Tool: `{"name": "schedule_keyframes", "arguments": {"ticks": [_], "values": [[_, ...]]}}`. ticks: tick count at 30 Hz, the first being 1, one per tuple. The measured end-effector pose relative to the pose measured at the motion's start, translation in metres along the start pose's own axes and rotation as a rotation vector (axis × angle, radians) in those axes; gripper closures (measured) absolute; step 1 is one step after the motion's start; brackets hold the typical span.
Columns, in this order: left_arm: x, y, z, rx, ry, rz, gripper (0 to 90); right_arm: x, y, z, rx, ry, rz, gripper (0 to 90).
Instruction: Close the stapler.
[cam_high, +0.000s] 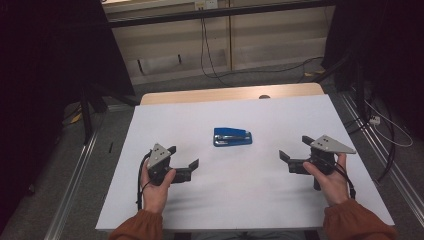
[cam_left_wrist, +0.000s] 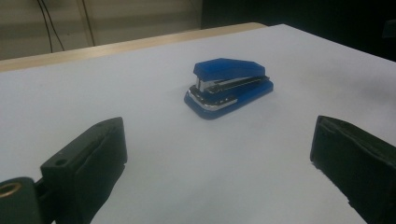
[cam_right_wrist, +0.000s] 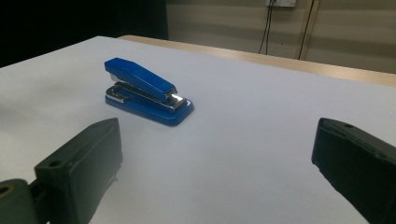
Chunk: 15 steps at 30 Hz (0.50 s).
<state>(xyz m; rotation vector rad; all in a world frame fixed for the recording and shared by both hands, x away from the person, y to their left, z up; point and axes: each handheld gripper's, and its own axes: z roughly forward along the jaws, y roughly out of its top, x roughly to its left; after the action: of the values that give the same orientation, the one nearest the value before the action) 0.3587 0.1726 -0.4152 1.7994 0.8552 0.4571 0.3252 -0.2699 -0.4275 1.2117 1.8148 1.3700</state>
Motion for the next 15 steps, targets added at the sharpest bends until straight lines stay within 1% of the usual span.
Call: {"name": "schedule_keyframes", "arguments": {"ticks": [3,4,5,8,10,14,15], "values": [[-0.001,-0.001,-0.004,0.002,-0.003,0.005,4.0,0.001,-0.002,-0.005,0.001,-0.003,0.000,1.6],[-0.001,-0.002,-0.006,0.003,-0.001,-0.001,4.0,0.001,-0.003,-0.007,0.000,-0.003,-0.001,1.7],[0.000,-0.004,-0.008,-0.005,0.003,-0.006,3.9,0.001,-0.004,-0.009,-0.001,-0.003,-0.001,1.7],[-0.001,-0.008,-0.015,-0.010,0.026,-0.003,4.0,0.002,-0.006,-0.013,0.004,-0.002,-0.001,1.6],[0.000,-0.010,-0.020,-0.010,0.034,0.002,3.9,0.002,-0.006,-0.016,0.004,-0.005,0.001,1.6],[0.002,-0.013,-0.029,-0.022,0.043,-0.009,4.0,0.001,-0.007,-0.023,-0.001,-0.016,0.004,1.6],[0.002,-0.014,-0.031,-0.018,0.047,-0.007,4.0,0.000,-0.008,-0.024,-0.002,-0.018,0.002,1.7]]}}
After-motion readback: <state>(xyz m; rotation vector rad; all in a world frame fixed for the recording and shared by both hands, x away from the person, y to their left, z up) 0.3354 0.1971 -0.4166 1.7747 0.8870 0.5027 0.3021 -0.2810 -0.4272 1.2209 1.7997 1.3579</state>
